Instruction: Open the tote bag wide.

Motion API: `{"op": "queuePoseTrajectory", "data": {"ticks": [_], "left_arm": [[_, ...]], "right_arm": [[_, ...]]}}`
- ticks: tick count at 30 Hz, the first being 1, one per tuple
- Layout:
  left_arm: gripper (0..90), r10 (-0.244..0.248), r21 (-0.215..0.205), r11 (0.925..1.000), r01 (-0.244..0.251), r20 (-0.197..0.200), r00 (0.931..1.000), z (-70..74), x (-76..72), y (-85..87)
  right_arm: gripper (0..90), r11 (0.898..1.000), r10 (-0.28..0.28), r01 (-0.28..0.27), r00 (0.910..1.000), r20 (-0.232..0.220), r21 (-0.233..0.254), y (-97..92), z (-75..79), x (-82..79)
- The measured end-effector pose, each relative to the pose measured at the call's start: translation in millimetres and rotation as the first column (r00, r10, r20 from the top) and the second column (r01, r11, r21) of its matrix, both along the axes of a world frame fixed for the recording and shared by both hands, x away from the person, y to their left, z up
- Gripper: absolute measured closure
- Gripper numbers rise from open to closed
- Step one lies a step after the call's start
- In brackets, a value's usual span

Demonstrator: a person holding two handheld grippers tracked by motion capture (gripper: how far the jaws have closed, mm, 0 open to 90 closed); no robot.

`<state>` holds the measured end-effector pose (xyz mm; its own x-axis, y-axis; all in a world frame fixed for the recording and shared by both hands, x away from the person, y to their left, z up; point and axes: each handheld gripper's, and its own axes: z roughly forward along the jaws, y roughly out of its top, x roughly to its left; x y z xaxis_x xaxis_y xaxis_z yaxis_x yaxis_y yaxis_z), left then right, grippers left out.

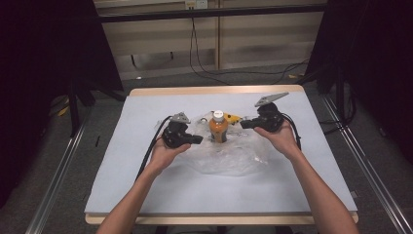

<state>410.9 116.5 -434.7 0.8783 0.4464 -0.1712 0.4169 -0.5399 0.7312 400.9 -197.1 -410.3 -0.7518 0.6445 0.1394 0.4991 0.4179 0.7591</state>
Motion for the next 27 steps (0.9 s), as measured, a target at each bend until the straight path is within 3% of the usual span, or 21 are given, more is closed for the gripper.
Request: {"op": "queuePoseTrajectory", "data": {"ticks": [1, 3, 4, 5, 10, 14, 18, 20, 26, 27], "left_arm": [[90.0, -0.004, 0.032, 0.9995, 0.004, -0.004, 1.0000, 0.0, 3.6, -2.6], [90.0, -0.010, 0.046, 0.9989, 0.011, -0.017, 0.9998, -2.5, 9.3, -8.6], [90.0, -0.022, 0.073, 0.9970, 0.024, -0.022, 0.9995, -2.8, 12.1, -10.5], [90.0, -0.021, 0.069, 0.9973, 0.023, -0.031, 0.9993, -6.1, 13.9, -13.7], [90.0, -0.061, 0.176, 0.9816, 0.073, -0.073, 0.9955, -23.0, 14.5, -25.4], [90.0, -0.084, 0.189, 0.9767, 0.102, -0.103, 0.9911, -29.4, 9.2, -27.3], [90.0, -0.121, 0.220, 0.9652, 0.141, -0.102, 0.9874, -31.5, -3.8, -28.2], [90.0, -0.144, 0.229, 0.9595, 0.163, -0.097, 0.9847, -31.1, -11.0, -28.3], [90.0, -0.202, 0.228, 0.9490, 0.218, -0.092, 0.9751, -30.4, -36.4, -28.2], [90.0, -0.216, 0.239, 0.9429, 0.232, -0.093, 0.9720, -29.5, -40.8, -28.5]], "right_arm": [[90.0, 1.000, 0.016, -0.016, 0.9998, -0.015, -0.019, 5.5, 0.7, 3.2], [90.0, 0.998, 0.033, -0.036, 0.9983, -0.049, -0.059, 15.2, -0.4, 10.3], [90.0, 0.996, 0.044, -0.049, 0.9965, -0.071, -0.075, 19.3, -2.0, 14.2], [90.0, 0.994, 0.053, -0.061, 0.9949, -0.086, -0.089, 22.7, -4.1, 18.0], [90.0, 0.982, 0.066, -0.099, 0.9781, -0.197, -0.160, 36.0, -20.1, 30.8], [90.0, 0.972, 0.060, -0.117, 0.9613, -0.269, -0.205, 44.0, -33.3, 43.0], [90.0, 0.965, 0.044, -0.122, 0.9488, -0.313, -0.233, 49.5, -49.7, 55.7], [90.0, 0.969, 0.039, -0.117, 0.9431, -0.330, -0.219, 50.3, -54.5, 61.0], [90.0, 0.969, 0.003, -0.079, 0.9514, -0.308, -0.234, 51.1, -55.1, 74.6], [90.0, 0.969, -0.013, -0.061, 0.9544, -0.298, -0.239, 51.0, -55.0, 76.6]]}}
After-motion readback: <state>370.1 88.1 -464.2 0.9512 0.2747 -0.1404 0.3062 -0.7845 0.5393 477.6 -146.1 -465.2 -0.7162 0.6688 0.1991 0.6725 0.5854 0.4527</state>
